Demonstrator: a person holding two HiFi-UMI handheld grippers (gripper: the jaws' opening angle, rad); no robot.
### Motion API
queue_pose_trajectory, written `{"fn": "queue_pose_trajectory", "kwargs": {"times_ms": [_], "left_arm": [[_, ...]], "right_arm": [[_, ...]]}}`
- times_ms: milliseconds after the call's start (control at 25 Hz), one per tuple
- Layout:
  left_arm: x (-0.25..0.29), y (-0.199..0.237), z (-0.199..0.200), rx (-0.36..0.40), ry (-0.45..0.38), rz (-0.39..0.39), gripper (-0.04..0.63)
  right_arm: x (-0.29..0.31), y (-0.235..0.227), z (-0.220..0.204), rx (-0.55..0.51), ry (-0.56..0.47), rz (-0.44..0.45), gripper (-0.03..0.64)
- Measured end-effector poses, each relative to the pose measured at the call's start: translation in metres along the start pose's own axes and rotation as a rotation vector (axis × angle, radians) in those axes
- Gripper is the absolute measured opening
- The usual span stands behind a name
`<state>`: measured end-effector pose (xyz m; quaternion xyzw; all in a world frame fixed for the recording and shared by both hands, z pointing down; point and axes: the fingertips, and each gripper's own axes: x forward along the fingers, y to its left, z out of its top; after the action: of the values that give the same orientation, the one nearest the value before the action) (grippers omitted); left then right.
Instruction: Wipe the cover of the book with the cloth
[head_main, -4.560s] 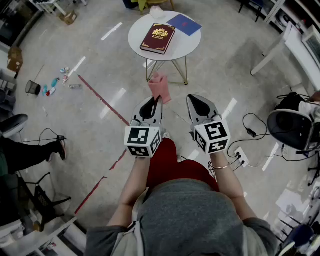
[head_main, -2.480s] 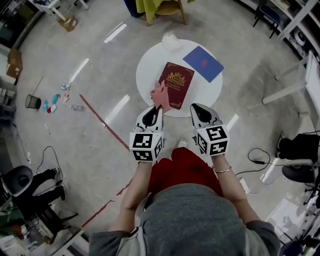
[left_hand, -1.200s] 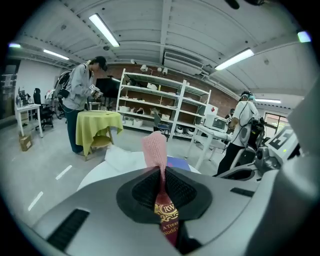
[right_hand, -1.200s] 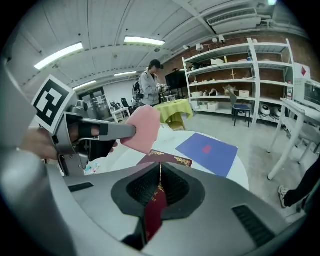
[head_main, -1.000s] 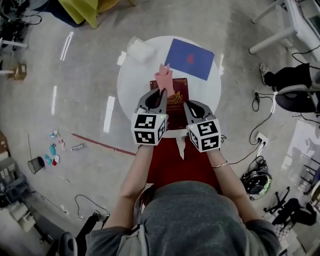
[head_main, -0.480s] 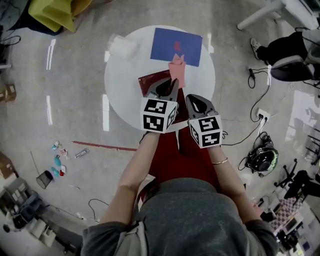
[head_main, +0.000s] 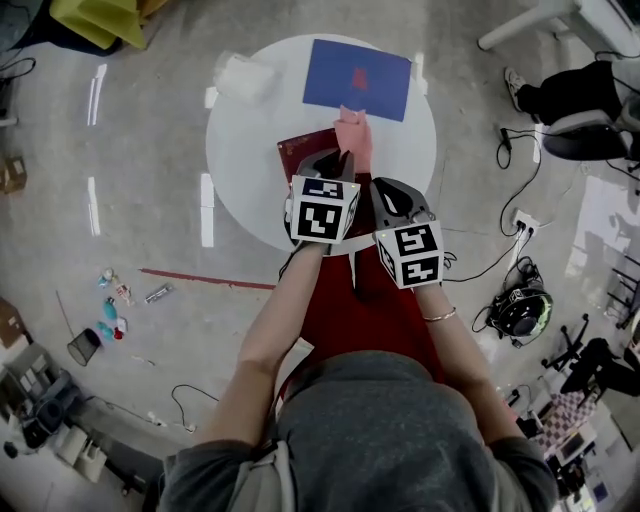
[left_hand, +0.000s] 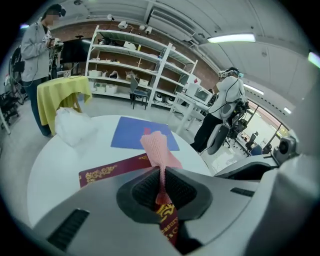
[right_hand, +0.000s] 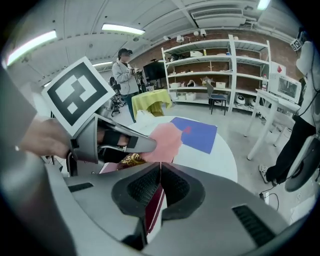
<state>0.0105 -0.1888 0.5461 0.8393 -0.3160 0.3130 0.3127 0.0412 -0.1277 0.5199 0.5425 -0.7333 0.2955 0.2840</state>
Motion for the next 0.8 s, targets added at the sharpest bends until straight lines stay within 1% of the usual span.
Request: {"fn": "queue_pose_trajectory", "kwargs": {"times_ms": [360,640,800], "left_arm": [[-0.029,0.052,-0.026,-0.089,0.001,0.112,0.032],[-0.063,0.08,-0.047,-0.123,-0.016,0.192,0.032],[-0.077,0.095,-0.06,-0.139,-0.007,0.231,0.032]], "right_arm": [[0.017,0.029,0.004,-0.081,0.026,0.07,0.029],[0.019,0.054,0.006,-0.122,0.029,0.097,0.029],[0.019,0.063,0.005,-0.136,0.03,0.104,0.029]]}}
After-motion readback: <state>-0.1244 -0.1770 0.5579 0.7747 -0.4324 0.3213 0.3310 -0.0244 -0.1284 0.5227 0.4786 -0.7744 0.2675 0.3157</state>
